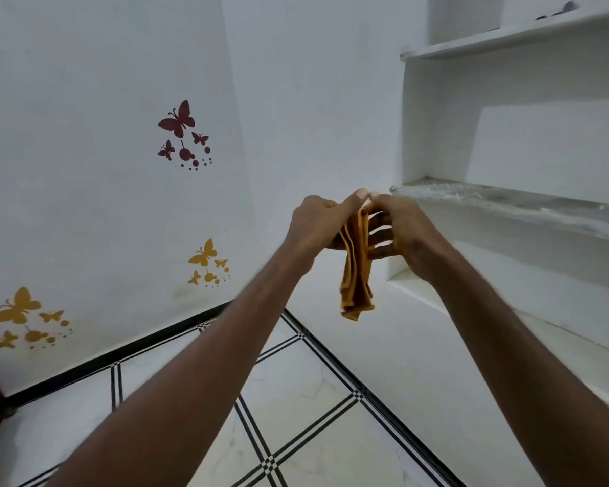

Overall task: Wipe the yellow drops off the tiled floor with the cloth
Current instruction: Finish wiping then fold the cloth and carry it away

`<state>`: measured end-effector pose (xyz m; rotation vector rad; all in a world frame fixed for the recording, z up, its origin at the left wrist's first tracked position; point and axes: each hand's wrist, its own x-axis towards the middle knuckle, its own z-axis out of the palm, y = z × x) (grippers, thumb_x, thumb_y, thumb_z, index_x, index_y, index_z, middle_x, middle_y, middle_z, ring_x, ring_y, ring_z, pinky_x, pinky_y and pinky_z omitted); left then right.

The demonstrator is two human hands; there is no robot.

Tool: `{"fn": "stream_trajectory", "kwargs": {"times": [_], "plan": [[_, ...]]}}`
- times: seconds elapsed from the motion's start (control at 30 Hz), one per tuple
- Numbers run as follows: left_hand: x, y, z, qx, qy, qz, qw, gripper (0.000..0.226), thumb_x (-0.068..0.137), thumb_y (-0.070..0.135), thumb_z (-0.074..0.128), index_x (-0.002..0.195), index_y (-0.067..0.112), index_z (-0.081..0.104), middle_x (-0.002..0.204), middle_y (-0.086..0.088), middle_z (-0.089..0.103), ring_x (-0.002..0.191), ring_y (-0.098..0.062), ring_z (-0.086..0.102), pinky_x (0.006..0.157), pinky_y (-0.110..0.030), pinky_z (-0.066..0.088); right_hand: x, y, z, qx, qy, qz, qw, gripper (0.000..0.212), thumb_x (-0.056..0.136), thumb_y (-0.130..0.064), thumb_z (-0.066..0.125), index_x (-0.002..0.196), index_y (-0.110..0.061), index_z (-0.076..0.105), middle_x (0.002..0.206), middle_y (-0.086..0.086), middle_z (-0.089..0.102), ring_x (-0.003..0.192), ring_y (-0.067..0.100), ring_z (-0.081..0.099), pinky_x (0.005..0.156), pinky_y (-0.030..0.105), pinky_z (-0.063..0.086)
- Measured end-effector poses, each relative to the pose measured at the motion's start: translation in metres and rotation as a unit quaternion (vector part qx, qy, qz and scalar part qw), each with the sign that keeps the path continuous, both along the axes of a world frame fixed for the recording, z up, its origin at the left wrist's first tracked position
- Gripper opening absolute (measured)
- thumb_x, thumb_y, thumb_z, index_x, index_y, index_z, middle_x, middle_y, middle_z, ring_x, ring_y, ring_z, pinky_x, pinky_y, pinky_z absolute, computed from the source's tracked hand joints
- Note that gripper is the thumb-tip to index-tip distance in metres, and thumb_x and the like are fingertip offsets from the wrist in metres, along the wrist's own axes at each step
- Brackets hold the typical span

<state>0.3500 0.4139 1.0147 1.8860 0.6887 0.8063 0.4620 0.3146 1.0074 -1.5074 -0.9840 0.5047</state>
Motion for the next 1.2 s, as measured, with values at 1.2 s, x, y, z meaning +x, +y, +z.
{"fn": "stream_trajectory", "kwargs": {"times": [1.2], "plan": [[-0.081, -0.783, -0.187, -0.212, 0.232, -0.654, 0.688, 0.03, 0.098, 0.015, 0.054, 0.123, 0.0, 0.062, 0.117, -0.022, 0.069, 0.1, -0.031, 0.07, 0.08, -0.034, 0.061, -0.367, -0.875, -0.177, 0.243, 0.365, -0.599, 0.67, 0.031, 0.097, -0.03, 0.057, 0.121, -0.014, 0.069, 0.116, 0.019, 0.075, 0.101, 0.041, 0.071, 0.087, 0.054, 0.056]]}}
